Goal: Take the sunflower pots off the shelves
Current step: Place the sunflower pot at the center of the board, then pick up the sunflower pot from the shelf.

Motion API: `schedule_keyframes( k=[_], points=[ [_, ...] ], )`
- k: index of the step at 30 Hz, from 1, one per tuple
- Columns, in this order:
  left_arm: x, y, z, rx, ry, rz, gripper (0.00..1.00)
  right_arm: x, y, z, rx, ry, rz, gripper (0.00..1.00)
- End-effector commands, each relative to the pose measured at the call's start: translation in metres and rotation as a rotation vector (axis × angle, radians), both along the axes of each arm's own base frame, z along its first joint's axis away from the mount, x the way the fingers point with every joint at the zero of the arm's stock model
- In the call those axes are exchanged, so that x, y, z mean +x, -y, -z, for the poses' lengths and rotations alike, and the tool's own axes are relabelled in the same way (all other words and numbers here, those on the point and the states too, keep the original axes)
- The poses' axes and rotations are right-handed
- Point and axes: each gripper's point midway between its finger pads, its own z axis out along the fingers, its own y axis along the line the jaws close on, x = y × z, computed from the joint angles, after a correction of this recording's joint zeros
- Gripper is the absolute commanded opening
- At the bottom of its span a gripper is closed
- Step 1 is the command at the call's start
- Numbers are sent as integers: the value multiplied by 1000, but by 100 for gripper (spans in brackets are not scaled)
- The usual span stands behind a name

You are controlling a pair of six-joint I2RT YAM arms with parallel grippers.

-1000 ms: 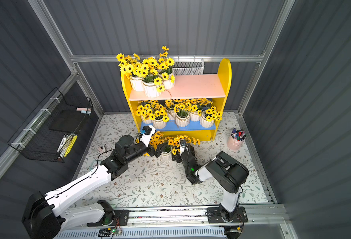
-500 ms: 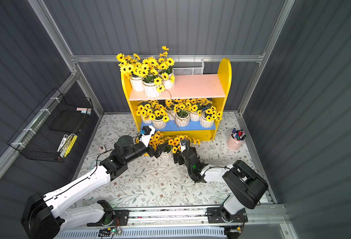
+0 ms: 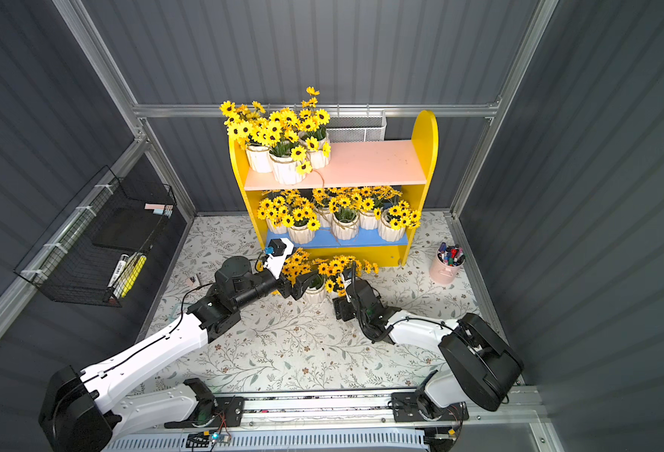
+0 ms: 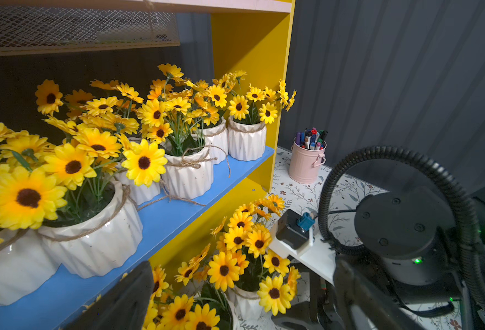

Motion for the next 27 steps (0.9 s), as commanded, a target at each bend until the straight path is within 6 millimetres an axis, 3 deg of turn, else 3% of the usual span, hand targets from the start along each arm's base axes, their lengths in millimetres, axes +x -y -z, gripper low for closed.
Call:
schedule_keyframes(
  k=[1,5,11,14,18,22,27],
  points=[
    [-1,-5,-17,-3,44,-13,99,4,-5,11,24,-57,-20,67],
    [1,-10,-17,7,60,-40,99,19,-9,9,36,-36,-23,56],
    [4,-13,-17,24,72,-63,99,30,-15,4,27,-12,-40,55],
    [8,-16,-18,32,74,-89,99,29,-13,3,18,-13,-41,59],
    [15,-18,-28,45,68,-126,99,11,-2,2,12,-58,-36,73],
    [26,-25,-70,17,84,-197,100,-11,6,-8,29,-87,-43,82],
    [43,-30,-165,-69,224,-286,99,-31,19,-25,35,-87,-33,94]
  ],
)
